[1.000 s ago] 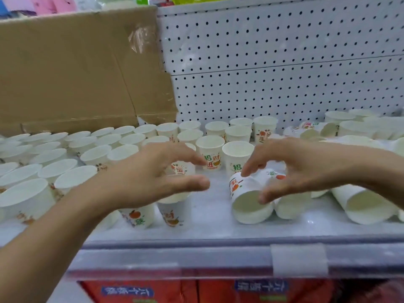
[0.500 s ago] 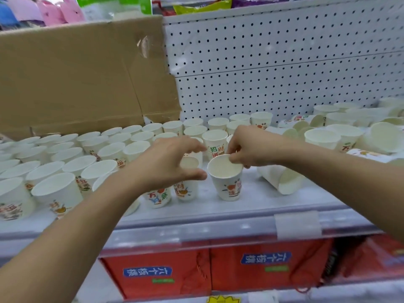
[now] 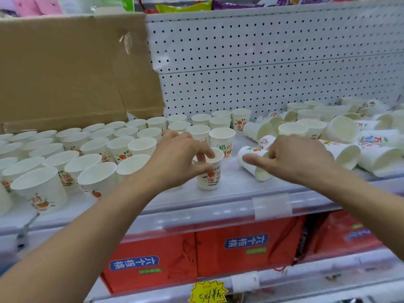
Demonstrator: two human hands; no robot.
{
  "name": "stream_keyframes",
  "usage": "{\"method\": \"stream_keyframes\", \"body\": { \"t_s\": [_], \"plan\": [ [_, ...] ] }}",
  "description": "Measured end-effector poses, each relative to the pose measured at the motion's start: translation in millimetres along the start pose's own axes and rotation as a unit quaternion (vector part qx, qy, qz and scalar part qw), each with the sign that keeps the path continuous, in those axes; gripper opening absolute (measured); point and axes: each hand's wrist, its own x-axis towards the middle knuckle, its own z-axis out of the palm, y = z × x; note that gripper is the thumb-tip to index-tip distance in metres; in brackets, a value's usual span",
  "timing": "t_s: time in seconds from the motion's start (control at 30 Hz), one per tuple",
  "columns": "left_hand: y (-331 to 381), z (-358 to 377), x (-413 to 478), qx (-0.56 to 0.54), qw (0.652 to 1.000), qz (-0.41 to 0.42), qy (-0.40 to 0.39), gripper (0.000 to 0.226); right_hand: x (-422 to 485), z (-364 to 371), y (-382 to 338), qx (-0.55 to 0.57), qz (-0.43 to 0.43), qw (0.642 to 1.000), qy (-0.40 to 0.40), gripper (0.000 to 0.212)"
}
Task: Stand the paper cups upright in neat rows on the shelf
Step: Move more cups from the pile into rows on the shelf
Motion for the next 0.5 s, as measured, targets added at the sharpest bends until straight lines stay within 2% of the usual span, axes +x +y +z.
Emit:
{"method": "stream_keyframes", "body": {
  "t_s": [0.07, 0.2, 0.27, 0.33, 0.5],
  "plan": [
    [-2.9, 1.4, -0.2, 0.008, 1.0, 0.0, 0.011, 0.02, -4.8, 17.2, -8.1, 0.011, 0.007, 1.0, 0.008, 0.067],
    [-10.3, -0.2, -5.6, 0.025, 0.999, -0.003, 0.02, 0.014, -0.1, 30.9, -2.5, 0.138, 0.042, 0.99, 0.0, 0.029],
    [-14.0, -1.3, -7.4, 0.035, 0.999, -0.007, 0.017, 0.014, -0.6, 29.1, 0.6, 0.165, -0.001, 0.986, 0.018, 0.02],
    [-17.0, -1.6, -7.0, 0.041, 0.999, -0.011, 0.008, 0.013, -1.5, 22.3, -2.2, 0.142, -0.073, 0.987, 0.023, 0.01],
    [-20.0, 0.6, -2.3, 0.037, 0.999, -0.025, -0.016, 0.014, 8.0, 1.4, -11.9, 0.084, -0.182, 0.979, -0.025, 0.016]
  ]
}}
